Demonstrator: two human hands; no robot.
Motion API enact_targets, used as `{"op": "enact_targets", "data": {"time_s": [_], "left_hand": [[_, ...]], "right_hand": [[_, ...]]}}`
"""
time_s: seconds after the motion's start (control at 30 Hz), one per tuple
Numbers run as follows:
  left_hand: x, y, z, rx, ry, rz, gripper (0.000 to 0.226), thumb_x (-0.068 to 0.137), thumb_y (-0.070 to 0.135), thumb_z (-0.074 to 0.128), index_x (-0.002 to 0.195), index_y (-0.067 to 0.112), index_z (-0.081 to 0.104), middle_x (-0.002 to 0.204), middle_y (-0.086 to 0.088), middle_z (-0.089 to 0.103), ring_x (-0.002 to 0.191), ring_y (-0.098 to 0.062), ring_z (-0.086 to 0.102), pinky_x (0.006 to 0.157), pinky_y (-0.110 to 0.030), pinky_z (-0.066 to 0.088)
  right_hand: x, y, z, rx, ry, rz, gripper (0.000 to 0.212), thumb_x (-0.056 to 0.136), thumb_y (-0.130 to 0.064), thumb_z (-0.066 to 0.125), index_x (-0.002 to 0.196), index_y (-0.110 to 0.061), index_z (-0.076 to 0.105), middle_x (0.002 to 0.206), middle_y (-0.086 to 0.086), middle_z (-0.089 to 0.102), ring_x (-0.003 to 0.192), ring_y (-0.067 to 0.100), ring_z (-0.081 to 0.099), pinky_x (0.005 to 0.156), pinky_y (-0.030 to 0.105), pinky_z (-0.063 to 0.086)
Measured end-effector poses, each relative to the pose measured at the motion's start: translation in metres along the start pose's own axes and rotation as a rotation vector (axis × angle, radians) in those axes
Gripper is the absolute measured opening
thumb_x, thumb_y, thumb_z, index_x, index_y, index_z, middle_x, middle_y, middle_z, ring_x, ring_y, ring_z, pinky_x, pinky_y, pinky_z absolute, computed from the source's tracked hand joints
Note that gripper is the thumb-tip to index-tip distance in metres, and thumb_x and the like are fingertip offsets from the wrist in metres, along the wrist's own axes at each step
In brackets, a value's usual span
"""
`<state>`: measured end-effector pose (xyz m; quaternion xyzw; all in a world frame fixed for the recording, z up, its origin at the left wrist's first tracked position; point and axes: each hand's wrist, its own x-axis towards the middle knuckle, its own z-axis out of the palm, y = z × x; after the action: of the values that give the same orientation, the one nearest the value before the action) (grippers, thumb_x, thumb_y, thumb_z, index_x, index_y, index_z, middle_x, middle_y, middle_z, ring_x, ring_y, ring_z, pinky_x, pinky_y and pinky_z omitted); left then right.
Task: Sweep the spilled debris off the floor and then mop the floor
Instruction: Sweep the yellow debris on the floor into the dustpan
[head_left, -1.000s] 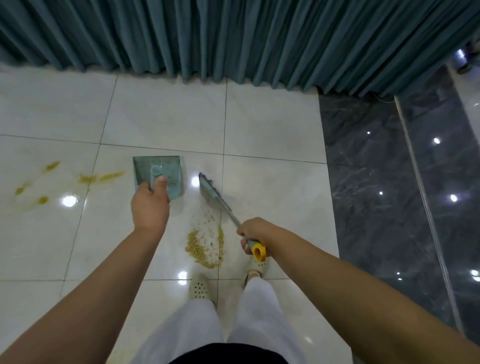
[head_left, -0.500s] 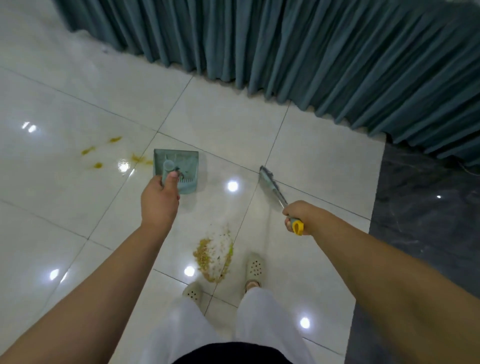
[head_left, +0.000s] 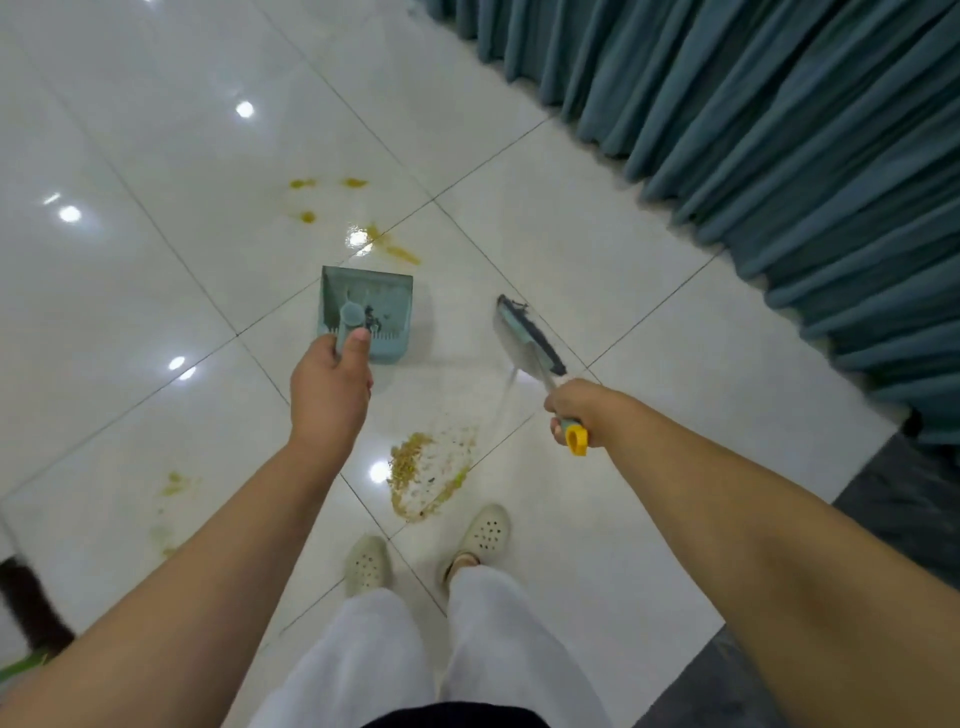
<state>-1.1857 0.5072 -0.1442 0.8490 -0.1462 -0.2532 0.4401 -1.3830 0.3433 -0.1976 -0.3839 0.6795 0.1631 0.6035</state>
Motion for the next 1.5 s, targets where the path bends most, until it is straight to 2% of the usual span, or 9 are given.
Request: {"op": "enact_targets", "data": {"time_s": [0.3,0.47,0.63,0.77,0.9,1.0,1.13,1.27,1.5], "left_hand": [[-0.024,-0.026,-0.033,-0.009,0.096,-0.031,0.033,0.095,0.045,0.043,0.072,0.023,0.049,0.065,-0.001,0.056,0.054,-0.018,0.051,0.054,-0.031,0.044],[-0.04,-0.048,-0.053,-0.028,0.119,-0.034,0.03,0.095,0.046,0.044,0.072,0.026,0.048,0.064,0.0,0.056,0.052,-0.017,0.052,0.051,-0.028,0.042],[-0.072,-0.073,-0.082,-0.075,0.118,-0.038,0.03,0.093,0.048,0.045,0.072,0.026,0.049,0.063,0.0,0.055,0.051,-0.016,0.05,0.05,-0.029,0.041],[-0.105,-0.096,-0.113,-0.095,0.106,-0.012,0.031,0.094,0.046,0.046,0.072,0.025,0.05,0.063,0.0,0.056,0.051,-0.016,0.049,0.048,-0.027,0.04],[-0.135,-0.113,-0.138,-0.067,0.098,0.009,0.032,0.094,0.045,0.044,0.07,0.024,0.048,0.064,0.0,0.056,0.053,-0.017,0.05,0.05,-0.027,0.04],[-0.152,-0.124,-0.15,-0.071,0.085,0.017,0.033,0.095,0.045,0.044,0.07,0.024,0.048,0.066,-0.001,0.057,0.054,-0.017,0.051,0.051,-0.027,0.04],[-0.166,-0.138,-0.165,-0.048,0.087,0.02,0.036,0.094,0.048,0.043,0.068,0.022,0.048,0.065,-0.004,0.058,0.053,-0.02,0.051,0.051,-0.028,0.04],[-0.173,-0.146,-0.175,-0.038,0.08,0.02,0.038,0.094,0.047,0.043,0.068,0.02,0.047,0.068,-0.007,0.058,0.055,-0.023,0.051,0.052,-0.029,0.04],[-0.181,-0.158,-0.19,-0.08,0.078,0.007,0.036,0.094,0.046,0.045,0.068,0.021,0.047,0.065,-0.003,0.056,0.054,-0.019,0.049,0.053,-0.03,0.041]], "right_hand": [[-0.027,0.029,0.05,-0.289,-0.076,0.003,0.036,0.098,-0.009,0.043,0.134,-0.003,0.04,0.079,0.01,0.048,0.053,0.012,0.047,0.035,0.014,0.043],[-0.043,0.069,0.071,-0.41,-0.141,0.005,0.032,0.098,-0.01,0.043,0.13,-0.006,0.045,0.08,0.01,0.047,0.052,0.011,0.045,0.041,0.019,0.043],[-0.064,0.122,0.102,-0.616,-0.115,-0.051,0.033,0.099,-0.009,0.039,0.131,-0.003,0.046,0.086,0.015,0.05,0.058,0.018,0.045,0.062,0.026,0.045],[-0.087,0.166,0.121,-0.669,-0.127,-0.022,0.032,0.098,-0.005,0.037,0.129,-0.004,0.048,0.077,0.011,0.046,0.055,0.016,0.041,0.048,0.023,0.04],[-0.113,0.208,0.131,-0.828,-0.123,-0.096,0.035,0.098,-0.008,0.039,0.13,0.004,0.048,0.07,0.012,0.046,0.057,0.02,0.042,0.056,0.029,0.038],[-0.128,0.233,0.134,-0.848,-0.128,-0.057,0.035,0.098,-0.009,0.041,0.131,0.002,0.047,0.068,0.013,0.046,0.052,0.02,0.042,0.049,0.029,0.039],[-0.149,0.247,0.13,-0.95,-0.066,-0.115,0.036,0.098,-0.011,0.042,0.132,-0.001,0.048,0.064,0.011,0.049,0.049,0.019,0.045,0.047,0.028,0.041],[-0.155,0.253,0.116,-0.842,-0.034,-0.133,0.038,0.097,-0.01,0.043,0.135,-0.006,0.045,0.065,0.011,0.052,0.047,0.017,0.047,0.044,0.024,0.043],[-0.125,0.264,0.094,-0.272,0.036,0.036,0.028,0.095,-0.008,0.048,0.123,-0.005,0.05,0.07,0.01,0.045,0.049,0.014,0.041,0.039,0.014,0.038]]}}
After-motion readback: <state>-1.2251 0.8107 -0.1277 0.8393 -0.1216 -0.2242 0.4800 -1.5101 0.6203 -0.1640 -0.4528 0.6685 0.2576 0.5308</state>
